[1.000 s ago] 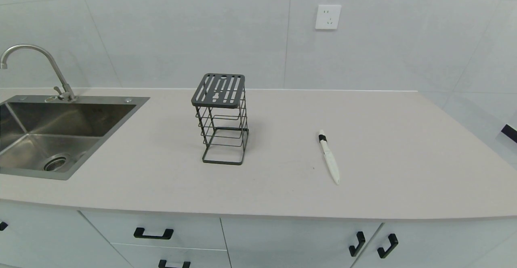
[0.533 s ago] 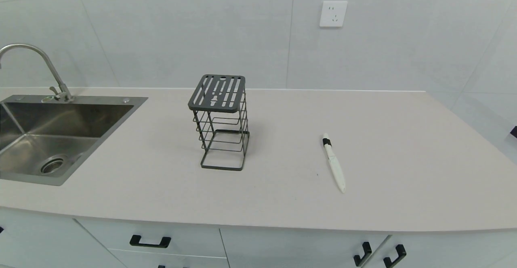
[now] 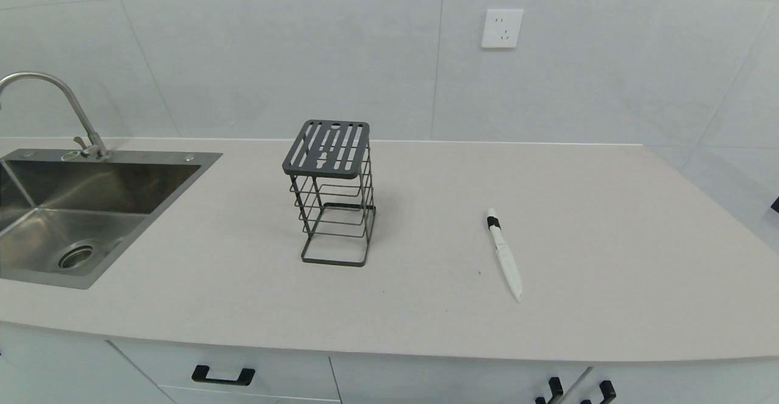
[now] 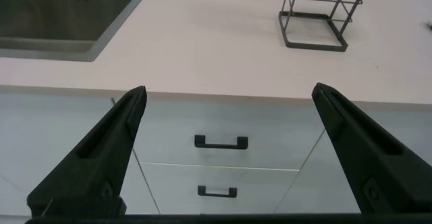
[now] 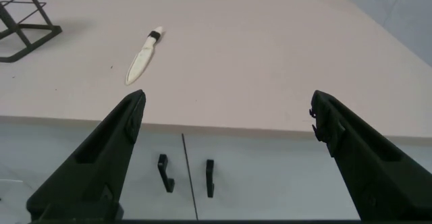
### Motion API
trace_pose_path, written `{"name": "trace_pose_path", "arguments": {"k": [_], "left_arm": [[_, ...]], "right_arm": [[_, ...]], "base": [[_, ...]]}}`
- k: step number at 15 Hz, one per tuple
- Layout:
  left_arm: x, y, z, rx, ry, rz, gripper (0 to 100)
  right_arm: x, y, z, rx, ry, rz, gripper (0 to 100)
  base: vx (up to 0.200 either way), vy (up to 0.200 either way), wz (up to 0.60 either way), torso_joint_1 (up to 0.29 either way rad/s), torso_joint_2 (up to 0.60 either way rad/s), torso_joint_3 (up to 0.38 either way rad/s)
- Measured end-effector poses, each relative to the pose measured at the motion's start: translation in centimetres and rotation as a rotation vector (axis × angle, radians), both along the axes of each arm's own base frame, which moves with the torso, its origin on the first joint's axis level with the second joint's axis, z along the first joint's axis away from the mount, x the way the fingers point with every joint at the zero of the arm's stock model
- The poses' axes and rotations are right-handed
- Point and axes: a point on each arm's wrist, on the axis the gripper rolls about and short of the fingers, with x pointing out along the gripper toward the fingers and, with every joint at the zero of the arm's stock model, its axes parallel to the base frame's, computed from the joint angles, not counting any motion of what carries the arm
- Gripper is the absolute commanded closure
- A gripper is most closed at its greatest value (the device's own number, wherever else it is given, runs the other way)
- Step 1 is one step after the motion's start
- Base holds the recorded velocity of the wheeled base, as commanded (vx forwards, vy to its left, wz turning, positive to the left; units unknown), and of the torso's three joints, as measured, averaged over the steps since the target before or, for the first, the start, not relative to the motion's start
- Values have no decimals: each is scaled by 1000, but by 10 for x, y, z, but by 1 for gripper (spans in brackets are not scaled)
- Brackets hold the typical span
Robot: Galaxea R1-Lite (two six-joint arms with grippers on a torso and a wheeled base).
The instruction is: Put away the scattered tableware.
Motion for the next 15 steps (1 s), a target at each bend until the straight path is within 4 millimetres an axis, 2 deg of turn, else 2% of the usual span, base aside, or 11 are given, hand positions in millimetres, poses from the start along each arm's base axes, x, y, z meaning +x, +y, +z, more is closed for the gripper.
{"name": "trace_pose_path", "arguments": {"k": [7,12,15], "left_arm": [[0,0,0,-4,0,0,0],[0,0,0,-5,-1,0,0],[0,0,0,-3,0,0,0]], "right_arm": [[0,0,0,0,0,0,0],[0,0,0,0,0,0,0],[0,0,0,0,0,0,0]], "base": [[0,0,0,333,-60,264],[0,0,0,38,-11,28],[0,0,0,152,-364,-212]]}}
